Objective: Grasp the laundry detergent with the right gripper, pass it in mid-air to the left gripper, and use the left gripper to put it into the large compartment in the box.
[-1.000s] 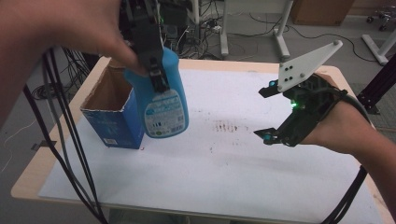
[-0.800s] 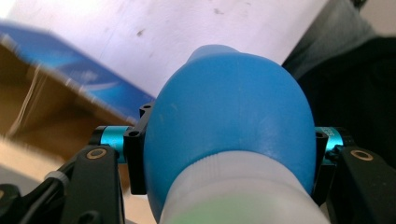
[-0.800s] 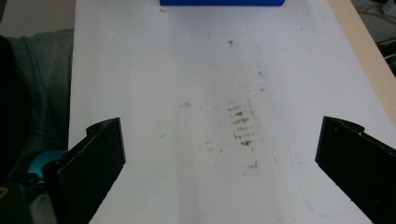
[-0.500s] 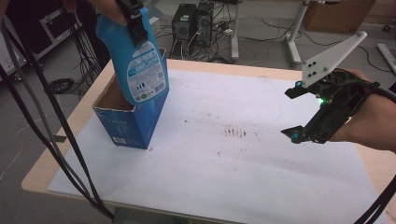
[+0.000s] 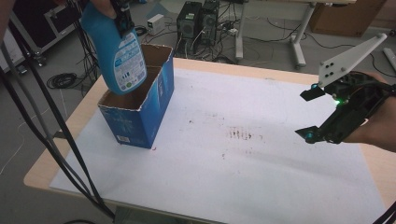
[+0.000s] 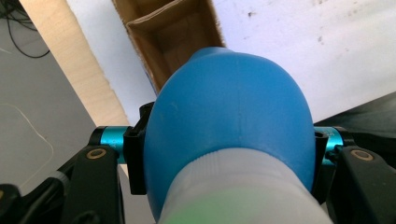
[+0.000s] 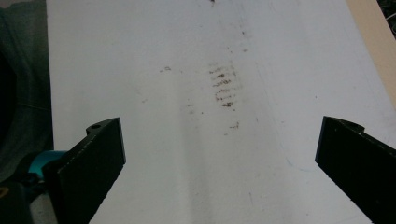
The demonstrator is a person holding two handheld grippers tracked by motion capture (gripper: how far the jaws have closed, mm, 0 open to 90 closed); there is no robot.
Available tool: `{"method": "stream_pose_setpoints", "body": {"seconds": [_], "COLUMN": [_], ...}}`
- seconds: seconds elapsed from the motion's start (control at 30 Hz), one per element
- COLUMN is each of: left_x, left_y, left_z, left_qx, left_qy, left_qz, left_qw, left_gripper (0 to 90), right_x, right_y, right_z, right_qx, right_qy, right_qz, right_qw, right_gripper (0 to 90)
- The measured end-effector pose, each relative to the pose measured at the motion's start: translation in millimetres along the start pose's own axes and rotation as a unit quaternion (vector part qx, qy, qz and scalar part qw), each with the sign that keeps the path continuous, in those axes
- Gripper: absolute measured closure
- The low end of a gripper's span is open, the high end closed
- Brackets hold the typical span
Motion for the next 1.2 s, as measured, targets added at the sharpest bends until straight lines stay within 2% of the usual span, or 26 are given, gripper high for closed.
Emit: {"method": "stream_pose_setpoints", "body": {"seconds": [0.13, 0.27, 0.5, 0.53, 0.57, 0.63, 0.7, 0.87, 0.9, 0.93, 1.0, 1.03, 1.1, 1.13, 1.17, 1.2], "left_x": [2.7, 2.5, -5.5, -5.5, -7.1, -8.7, -10.6, -17.4, -17.4, -20.4, -21.0, -20.7, -22.3, -22.3, -23.5, -23.8], "left_y": [12.7, 35.0, 75.8, 75.8, 87.5, 99.2, 110.4, 134.6, 134.6, 143.7, 150.3, 153.8, 160.8, 160.8, 167.4, 169.8], "left_z": [-1.7, -4.5, -7.2, -7.2, -6.9, -6.7, -6.0, -4.2, -4.2, -3.6, -3.1, -2.5, -1.7, -1.7, -0.7, -0.6], "left_qx": [0.007, 0.016, 0.024, 0.024, 0.028, 0.028, 0.026, 0.016, 0.016, 0.011, 0.009, 0.008, 0.001, 0.001, -0.002, -0.002], "left_qy": [-0.002, 0.001, 0.041, 0.041, 0.055, 0.075, 0.101, 0.165, 0.165, 0.172, 0.194, 0.211, 0.23, 0.23, 0.249, 0.252], "left_qz": [0.005, 0.017, 0.02, 0.02, 0.021, 0.02, 0.017, 0.01, 0.01, 0.009, 0.007, 0.003, -0.003, -0.003, -0.007, -0.006], "left_qw": [1.0, 0.9997, 0.9986, 0.9986, 0.9979, 0.9966, 0.9944, 0.9861, 0.9861, 0.9849, 0.981, 0.9775, 0.9732, 0.9732, 0.9684, 0.9677], "left_gripper": [38.6, 38.6, 38.5, 38.5, 38.5, 38.5, 38.5, 38.5, 38.5, 38.5, 38.5, 38.5, 38.5, 38.5, 38.5, 38.5], "right_x": [-0.9, 0.2, 0.0, 0.0, -0.3, -0.1, 0.1, -0.2, -0.2, -0.2, 0.3, 0.6, 0.4, 0.4, 0.2, 0.2], "right_y": [-0.7, -0.3, 1.8, 1.8, 2.4, 3.6, 4.7, 6.8, 6.8, 7.4, 8.3, 9.0, 9.6, 9.6, 10.1, 10.7], "right_z": [1.8, 3.3, 5.6, 5.6, 5.6, 6.9, 7.5, 8.6, 8.6, 8.6, 8.6, 8.5, 9.0, 9.0, 9.0, 9.7], "right_qx": [-0.001, 0.003, 0.009, 0.009, 0.007, 0.01, 0.009, 0.014, 0.014, 0.013, 0.015, 0.014, 0.017, 0.017, 0.016, 0.018], "right_qy": [0.004, 0.007, 0.009, 0.009, 0.008, 0.011, 0.011, 0.01, 0.01, 0.011, 0.011, 0.011, 0.011, 0.011, 0.01, 0.015], "right_qz": [0.003, 0.006, 0.012, 0.012, 0.012, 0.014, 0.015, 0.017, 0.017, 0.018, 0.017, 0.017, 0.017, 0.017, 0.016, 0.017], "right_qw": [1.0, 1.0, 0.9998, 0.9998, 0.9999, 0.9998, 0.9998, 0.9997, 0.9997, 0.9997, 0.9997, 0.9997, 0.9997, 0.9997, 0.9997, 0.9996], "right_gripper": [0.7, 0.6, 0.7, 0.7, 0.7, 0.7, 0.7, 0.7, 0.7, 0.7, 0.7, 0.7, 0.7, 0.7, 0.7, 0.7]}}
Point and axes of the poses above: each handheld gripper's, and its own axes: y roughly forward along the jaws, z roughly out of its underside, x roughly to its left, the point moved 6 cm from there along y, roughly forward along the jaws, and after that the axes turned 11 degrees about -z, right-handed, at the moved point
